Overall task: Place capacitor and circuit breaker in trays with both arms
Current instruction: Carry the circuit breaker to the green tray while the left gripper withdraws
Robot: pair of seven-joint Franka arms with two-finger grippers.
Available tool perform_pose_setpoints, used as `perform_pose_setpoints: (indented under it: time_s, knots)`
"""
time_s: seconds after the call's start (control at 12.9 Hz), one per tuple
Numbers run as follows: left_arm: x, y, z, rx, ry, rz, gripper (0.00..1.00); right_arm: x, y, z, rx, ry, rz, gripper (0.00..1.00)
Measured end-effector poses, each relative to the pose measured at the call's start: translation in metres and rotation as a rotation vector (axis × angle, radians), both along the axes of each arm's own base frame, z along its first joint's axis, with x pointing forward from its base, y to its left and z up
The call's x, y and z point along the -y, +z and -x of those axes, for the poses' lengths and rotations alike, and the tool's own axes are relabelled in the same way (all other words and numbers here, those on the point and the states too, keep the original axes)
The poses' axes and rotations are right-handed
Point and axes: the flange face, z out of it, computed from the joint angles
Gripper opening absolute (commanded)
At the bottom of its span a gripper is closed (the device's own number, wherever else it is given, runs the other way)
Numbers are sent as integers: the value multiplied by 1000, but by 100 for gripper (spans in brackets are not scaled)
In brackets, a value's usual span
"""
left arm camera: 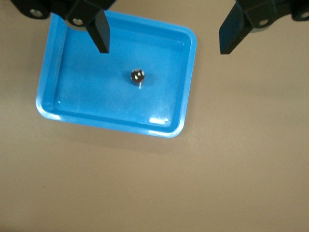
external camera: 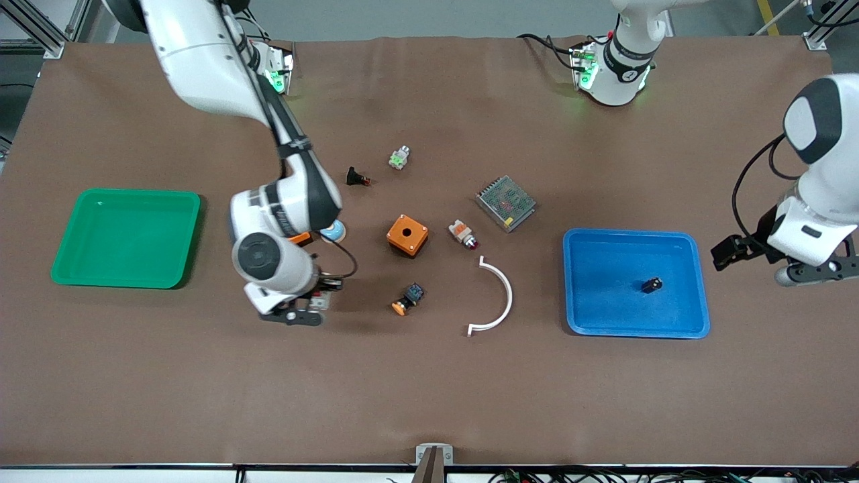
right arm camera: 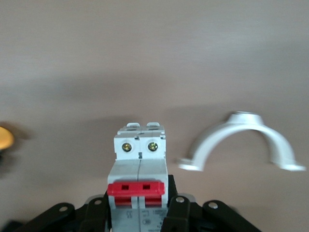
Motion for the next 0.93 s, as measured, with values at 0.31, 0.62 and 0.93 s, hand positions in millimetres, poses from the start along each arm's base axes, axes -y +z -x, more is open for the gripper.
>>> perform_pose_setpoints:
  time_s: [0.31,0.62,0.93]
  knots:
    - [31,67,29,-4,-37,-21,100,144,24,-5,-94,55,-15,11]
    - [39,97,51,-31,-39,-36,100,265,22,32,-154,113,-61,11]
    - [49,123,59,-59,-45,-21,100,374,3,78,-197,125,-137,11]
